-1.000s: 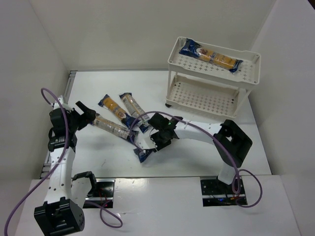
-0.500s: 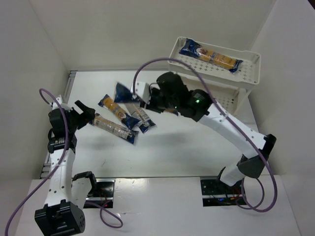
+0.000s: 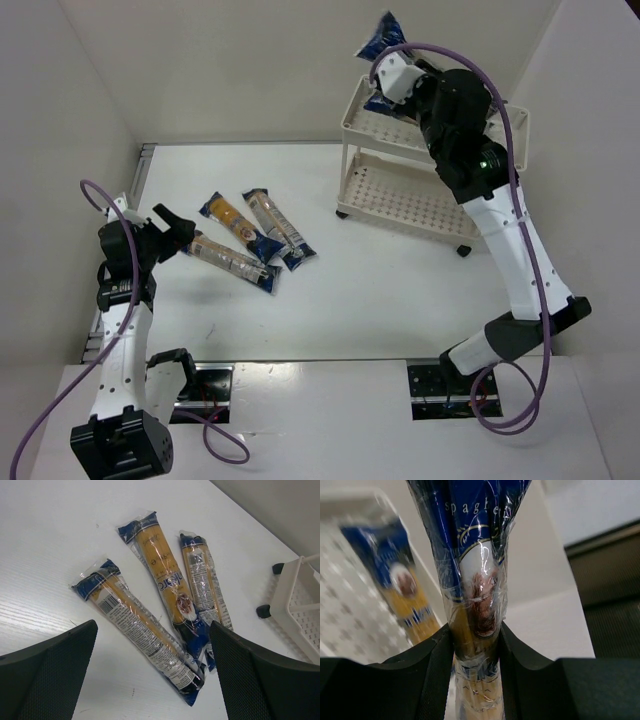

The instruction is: Place and organize the pasta boxes and bags onto the shelf

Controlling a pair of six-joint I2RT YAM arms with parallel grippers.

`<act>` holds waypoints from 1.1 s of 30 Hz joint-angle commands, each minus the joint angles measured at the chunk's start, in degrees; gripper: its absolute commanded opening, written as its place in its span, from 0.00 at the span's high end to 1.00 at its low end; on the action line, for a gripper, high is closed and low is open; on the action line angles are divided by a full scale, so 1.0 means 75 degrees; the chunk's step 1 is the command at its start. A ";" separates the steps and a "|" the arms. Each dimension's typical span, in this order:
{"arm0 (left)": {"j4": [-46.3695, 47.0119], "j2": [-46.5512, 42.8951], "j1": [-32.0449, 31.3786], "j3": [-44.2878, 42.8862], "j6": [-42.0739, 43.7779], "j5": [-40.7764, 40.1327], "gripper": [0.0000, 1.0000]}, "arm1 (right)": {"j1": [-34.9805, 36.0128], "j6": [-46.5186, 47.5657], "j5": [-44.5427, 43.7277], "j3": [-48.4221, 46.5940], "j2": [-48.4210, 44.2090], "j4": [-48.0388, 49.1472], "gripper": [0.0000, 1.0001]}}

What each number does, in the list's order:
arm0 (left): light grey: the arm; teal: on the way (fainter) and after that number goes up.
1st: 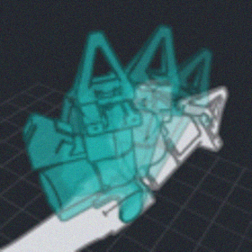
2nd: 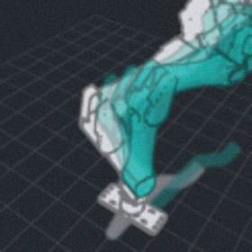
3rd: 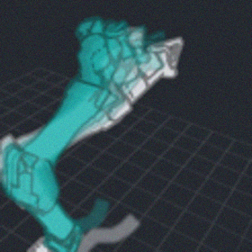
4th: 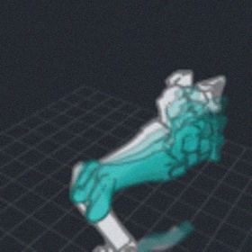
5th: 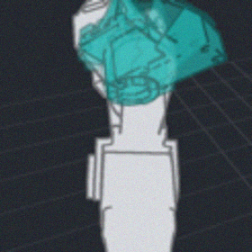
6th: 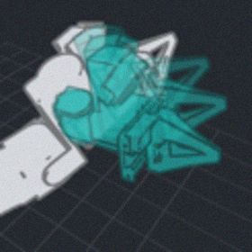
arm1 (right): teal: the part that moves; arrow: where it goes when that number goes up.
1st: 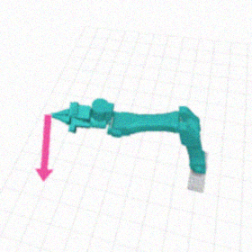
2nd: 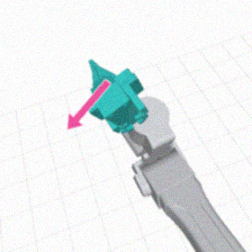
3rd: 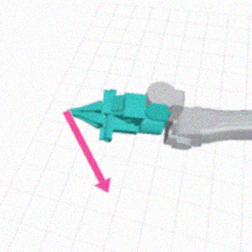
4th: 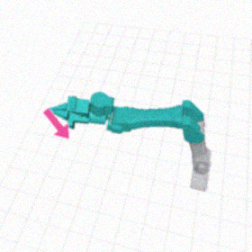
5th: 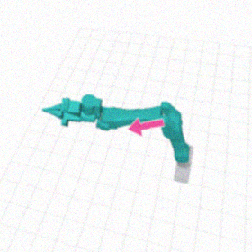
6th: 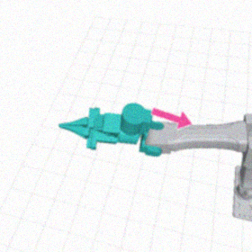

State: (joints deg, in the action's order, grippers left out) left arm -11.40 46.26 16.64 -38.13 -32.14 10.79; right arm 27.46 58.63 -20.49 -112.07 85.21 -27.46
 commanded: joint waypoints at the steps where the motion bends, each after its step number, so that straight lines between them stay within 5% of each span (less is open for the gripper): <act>1: 0.0465 -0.0109 0.0043 -0.0143 -0.0191 0.0226 0.00 | -0.0274 0.0784 0.0235 0.0410 -0.0193 0.1223 1.00; 9: 0.0313 -0.0273 -0.0028 -0.0143 -0.0191 0.0226 0.00 | -0.1200 0.1018 0.0775 0.0574 0.0346 0.1143 0.97; 16: 0.0160 -0.0273 -0.0028 -0.0143 -0.0191 0.0295 0.00 | -0.1353 0.1018 0.0857 0.1080 0.0252 0.1505 0.35; 19: 0.0160 -0.0273 -0.0028 -0.0143 -0.0191 0.0296 0.00 | -0.1423 0.0936 0.0787 0.1150 0.0252 0.1657 0.27; 20: 0.0160 -0.0273 -0.0028 -0.0143 -0.0191 0.0296 0.00 | -0.1423 0.0855 0.0787 0.1080 0.0252 0.1658 0.17; 28: 0.0160 -0.0273 -0.0028 -0.0143 -0.0191 0.0296 0.00 | -0.1331 -0.0045 0.1091 0.0518 -0.0134 0.1915 0.12; 33: 0.0231 -0.0133 -0.0028 -0.0143 -0.0191 0.0296 0.00 | 0.0015 -0.2014 0.0928 -0.0675 0.0064 0.1274 0.13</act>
State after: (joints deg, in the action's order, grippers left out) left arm -11.55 44.99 16.58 -38.13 -32.21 11.92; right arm 20.91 54.00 -13.93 -110.37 88.38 -19.44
